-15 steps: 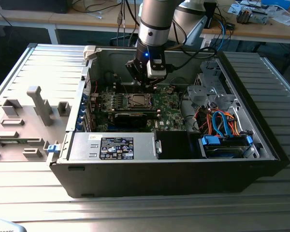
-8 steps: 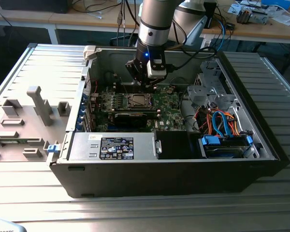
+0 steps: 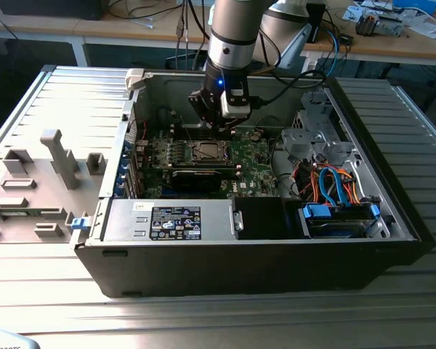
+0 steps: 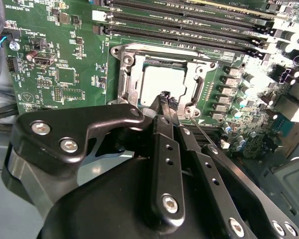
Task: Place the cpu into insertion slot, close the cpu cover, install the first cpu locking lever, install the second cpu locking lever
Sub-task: 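Install the first cpu locking lever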
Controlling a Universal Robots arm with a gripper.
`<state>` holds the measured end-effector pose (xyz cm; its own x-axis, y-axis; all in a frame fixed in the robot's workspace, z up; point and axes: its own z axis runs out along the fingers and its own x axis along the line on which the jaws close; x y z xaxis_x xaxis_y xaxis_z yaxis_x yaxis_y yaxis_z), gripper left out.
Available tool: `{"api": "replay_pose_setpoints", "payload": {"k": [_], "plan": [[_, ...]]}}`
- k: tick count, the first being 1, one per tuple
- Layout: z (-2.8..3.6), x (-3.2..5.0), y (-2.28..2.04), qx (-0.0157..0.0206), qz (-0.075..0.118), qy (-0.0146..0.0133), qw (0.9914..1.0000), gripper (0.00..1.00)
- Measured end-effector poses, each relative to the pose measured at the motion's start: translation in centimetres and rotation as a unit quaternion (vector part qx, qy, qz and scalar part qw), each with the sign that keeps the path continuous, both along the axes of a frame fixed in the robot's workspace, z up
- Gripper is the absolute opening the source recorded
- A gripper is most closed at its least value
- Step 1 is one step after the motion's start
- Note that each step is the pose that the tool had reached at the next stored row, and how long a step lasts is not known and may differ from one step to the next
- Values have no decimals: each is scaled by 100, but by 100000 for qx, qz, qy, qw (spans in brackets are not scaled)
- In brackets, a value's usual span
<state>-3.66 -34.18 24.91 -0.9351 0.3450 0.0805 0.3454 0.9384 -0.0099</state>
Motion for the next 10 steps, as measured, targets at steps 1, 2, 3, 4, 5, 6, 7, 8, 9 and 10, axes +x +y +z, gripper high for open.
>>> {"api": "replay_pose_setpoints", "payload": {"k": [1, 2, 3, 4, 5, 6, 7, 8, 9, 10], "plan": [[0, 0, -1, 0, 7, -1, 100000, 11], [1, 0, -1, -7, 7, 3, 100000, 11], [1, 0, -1, -6, 6, 1, 100000, 11], [1, 0, -2, -5, 4, 4, 100000, 11], [1, 0, -2, -4, 5, 4, 100000, 11], [1, 0, -2, -5, 5, 4, 100000, 11], [1, 0, -2, -7, 6, 4, 100000, 11], [0, 0, -2, -4, 5, 2, 100000, 11], [1, 0, -2, -8, 4, 5, 100000, 11], [1, 0, -2, -8, 4, 3, 100000, 11]]}}
